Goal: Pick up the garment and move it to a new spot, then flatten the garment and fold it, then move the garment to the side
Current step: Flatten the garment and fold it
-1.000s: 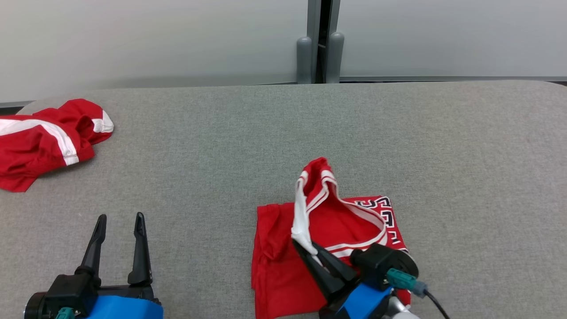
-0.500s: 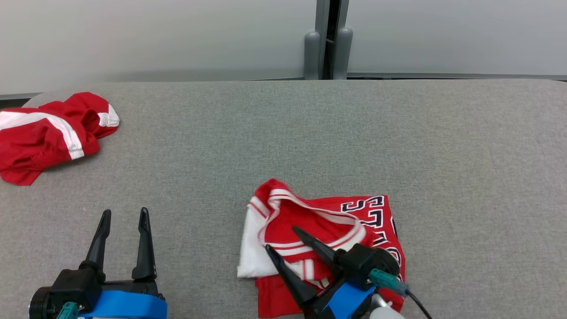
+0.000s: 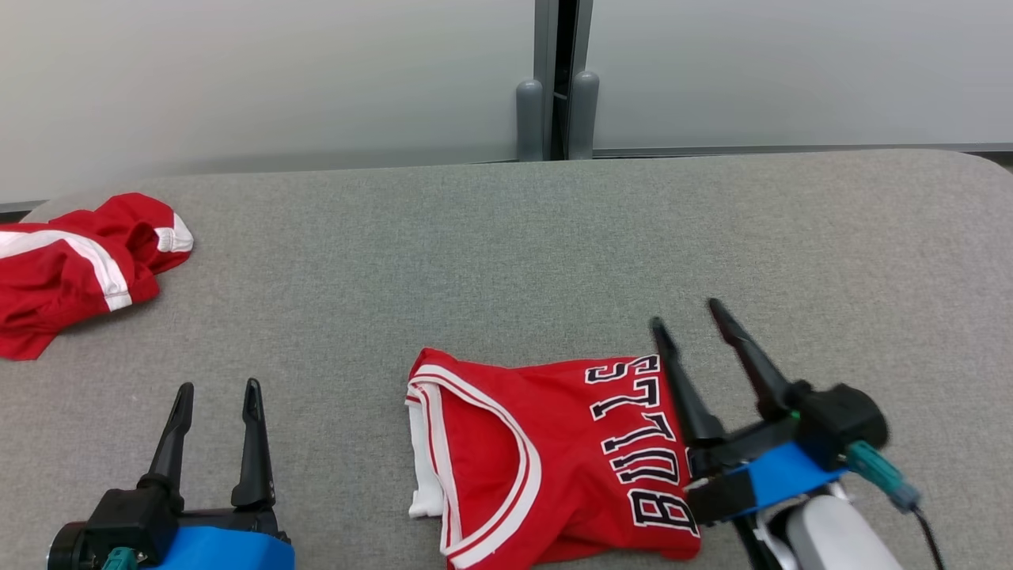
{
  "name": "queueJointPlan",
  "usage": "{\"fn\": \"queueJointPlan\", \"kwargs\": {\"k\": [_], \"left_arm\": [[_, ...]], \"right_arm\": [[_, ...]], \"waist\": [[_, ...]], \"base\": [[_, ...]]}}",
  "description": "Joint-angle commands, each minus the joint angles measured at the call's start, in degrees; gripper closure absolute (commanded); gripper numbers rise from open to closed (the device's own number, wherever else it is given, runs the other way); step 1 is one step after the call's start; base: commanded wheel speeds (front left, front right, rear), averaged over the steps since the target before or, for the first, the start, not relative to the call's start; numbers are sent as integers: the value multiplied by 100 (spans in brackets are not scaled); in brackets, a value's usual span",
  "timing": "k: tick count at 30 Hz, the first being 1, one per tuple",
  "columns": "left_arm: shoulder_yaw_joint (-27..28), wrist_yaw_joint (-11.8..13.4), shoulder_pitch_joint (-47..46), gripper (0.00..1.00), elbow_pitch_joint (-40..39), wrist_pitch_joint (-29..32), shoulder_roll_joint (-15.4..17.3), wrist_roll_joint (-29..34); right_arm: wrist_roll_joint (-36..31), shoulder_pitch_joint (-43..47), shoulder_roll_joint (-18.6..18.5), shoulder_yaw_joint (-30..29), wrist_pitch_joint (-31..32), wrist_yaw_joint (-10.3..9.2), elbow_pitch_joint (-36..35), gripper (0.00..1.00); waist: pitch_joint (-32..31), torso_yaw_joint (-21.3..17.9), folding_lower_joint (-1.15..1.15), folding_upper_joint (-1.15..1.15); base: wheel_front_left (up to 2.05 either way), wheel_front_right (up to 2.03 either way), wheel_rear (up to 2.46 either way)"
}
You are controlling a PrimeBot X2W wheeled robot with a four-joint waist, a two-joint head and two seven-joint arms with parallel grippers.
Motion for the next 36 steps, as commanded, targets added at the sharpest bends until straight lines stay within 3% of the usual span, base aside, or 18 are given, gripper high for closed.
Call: {"fn": "queueJointPlan", "kwargs": {"k": [1,10,24,30,36], "left_arm": [[24,-15,77,0,-14,-14,18,13],[53,-31,250,0,-63,-14,18,61],[57,-3,468,0,-57,-13,18,129],[78,15,502,0,-75,-13,18,147],[72,7,447,0,-68,-13,18,133]], "right_arm": [[-103,163,-38,-182,-20,-2,-91,0],[-439,1135,88,-1240,-20,-2,-698,0],[-496,1813,296,-1490,-21,-2,-666,0],[-624,1665,205,-1122,-21,-2,-706,0],[-650,1467,-160,74,-22,-2,-673,0]], "waist": [[-26,-14,0,0],[-225,-49,0,0],[-377,-85,0,0],[-389,-92,0,0],[-372,-54,0,0]], "base": [[0,0,0],[0,0,0],[0,0,0],[0,0,0],[0,0,0]]}}
